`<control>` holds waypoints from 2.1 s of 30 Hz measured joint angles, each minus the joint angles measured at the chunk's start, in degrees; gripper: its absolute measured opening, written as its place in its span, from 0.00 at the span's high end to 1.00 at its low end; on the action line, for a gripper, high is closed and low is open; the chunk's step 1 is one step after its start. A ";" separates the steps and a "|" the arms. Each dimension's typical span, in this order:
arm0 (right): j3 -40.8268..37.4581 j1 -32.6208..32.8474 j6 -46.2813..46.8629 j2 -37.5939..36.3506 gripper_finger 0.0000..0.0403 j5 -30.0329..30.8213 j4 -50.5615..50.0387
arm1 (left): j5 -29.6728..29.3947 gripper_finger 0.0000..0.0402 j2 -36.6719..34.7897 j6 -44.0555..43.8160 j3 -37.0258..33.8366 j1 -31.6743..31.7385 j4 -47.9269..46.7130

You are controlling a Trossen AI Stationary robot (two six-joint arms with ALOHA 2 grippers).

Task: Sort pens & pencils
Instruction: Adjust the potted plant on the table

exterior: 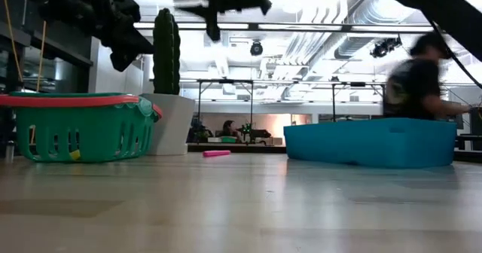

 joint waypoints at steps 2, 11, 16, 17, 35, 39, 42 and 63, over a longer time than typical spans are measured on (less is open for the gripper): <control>0.00 0.57 -0.50 -1.11 0.83 -0.12 3.24 | -1.13 0.99 0.02 -0.01 -0.02 -2.19 1.50; 0.00 2.51 -3.56 -4.83 0.83 -1.26 10.64 | -19.65 0.99 1.87 -2.86 0.00 -17.16 5.56; -0.04 2.46 -4.67 -6.33 0.83 -7.39 10.21 | -27.35 0.99 5.87 -4.96 -0.02 -24.80 6.75; -0.02 2.44 -4.87 -6.64 0.83 -8.58 10.52 | -28.60 0.99 6.73 -5.50 -0.02 -26.32 8.29; -0.02 -8.16 -10.17 -21.99 0.83 -38.89 4.18 | -66.59 0.99 35.64 -10.25 28.27 -45.17 3.67; -1.85 -13.37 -15.63 -27.01 0.83 -38.08 -1.11 | -70.58 0.99 47.50 -16.48 41.43 -44.66 -9.08; -2.55 -16.39 -18.16 -30.54 0.83 -37.07 -2.67 | -72.37 0.99 54.70 -23.64 51.07 -43.71 -20.08; -2.78 -19.87 -30.64 -34.62 0.83 -35.73 -17.10 | -57.28 0.99 65.69 -24.82 60.08 -27.58 -30.60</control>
